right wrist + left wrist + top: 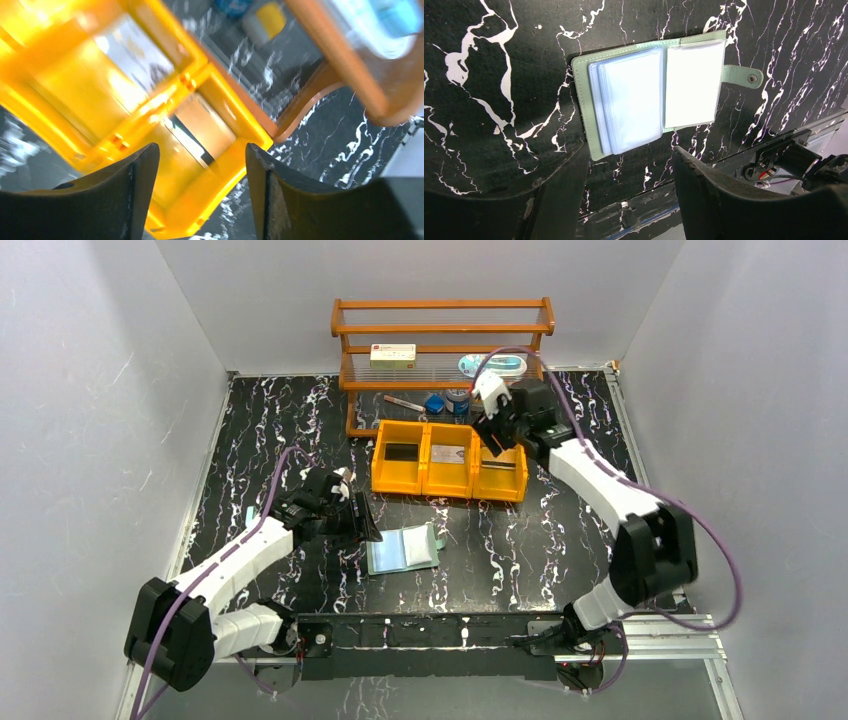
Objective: Take the credit cards out of the card holder
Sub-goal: Place the credit card in the storage box, then reset both arms
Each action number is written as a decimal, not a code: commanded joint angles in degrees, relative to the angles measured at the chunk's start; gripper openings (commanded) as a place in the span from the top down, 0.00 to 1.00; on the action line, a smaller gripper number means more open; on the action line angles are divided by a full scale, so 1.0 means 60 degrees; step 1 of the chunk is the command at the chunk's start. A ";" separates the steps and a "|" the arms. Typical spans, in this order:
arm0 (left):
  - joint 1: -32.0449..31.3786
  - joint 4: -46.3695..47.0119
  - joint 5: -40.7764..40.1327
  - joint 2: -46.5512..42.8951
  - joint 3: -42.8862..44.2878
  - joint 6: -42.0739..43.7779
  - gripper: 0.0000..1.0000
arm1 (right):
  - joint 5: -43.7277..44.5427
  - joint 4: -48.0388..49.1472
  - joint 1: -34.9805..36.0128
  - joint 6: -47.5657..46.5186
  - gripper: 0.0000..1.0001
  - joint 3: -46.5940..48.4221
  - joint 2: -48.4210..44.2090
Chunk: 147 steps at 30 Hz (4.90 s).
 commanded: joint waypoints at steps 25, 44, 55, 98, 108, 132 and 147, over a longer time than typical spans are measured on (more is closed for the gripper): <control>-0.0008 -0.2203 -0.3873 -0.1928 0.0835 -0.1110 0.19 | 0.3434 -0.1020 0.6096 1.3393 0.25 -0.1220 -0.0880; -0.0002 -0.4763 -0.7160 -0.3453 0.0310 -0.4397 0.06 | 0.3469 -0.3180 0.7368 1.3002 0.15 0.2550 0.3621; -0.0011 -0.4659 -0.7495 -0.4097 0.0247 -0.4316 0.06 | 0.4195 -0.4687 0.7624 1.3363 0.18 0.3426 0.4971; -0.0011 -0.1299 -0.3233 -0.2444 -0.0214 -0.1473 0.10 | 0.3113 -0.3750 0.6616 1.3330 0.13 0.1791 0.2929; -0.0010 0.1739 0.0750 -0.0735 -0.1380 -0.1482 0.41 | 0.1408 -0.2295 0.6491 1.3317 0.39 0.0839 0.2984; -0.0011 0.0797 -0.0212 -0.0046 -0.0526 -0.0928 0.47 | 0.0417 0.0275 0.5416 1.4076 0.55 -0.1502 -0.0504; -0.0005 -0.1799 -0.4717 -0.1575 0.1977 -0.0750 0.02 | 0.3166 -0.1182 0.2654 1.2034 0.07 -0.1857 -0.3276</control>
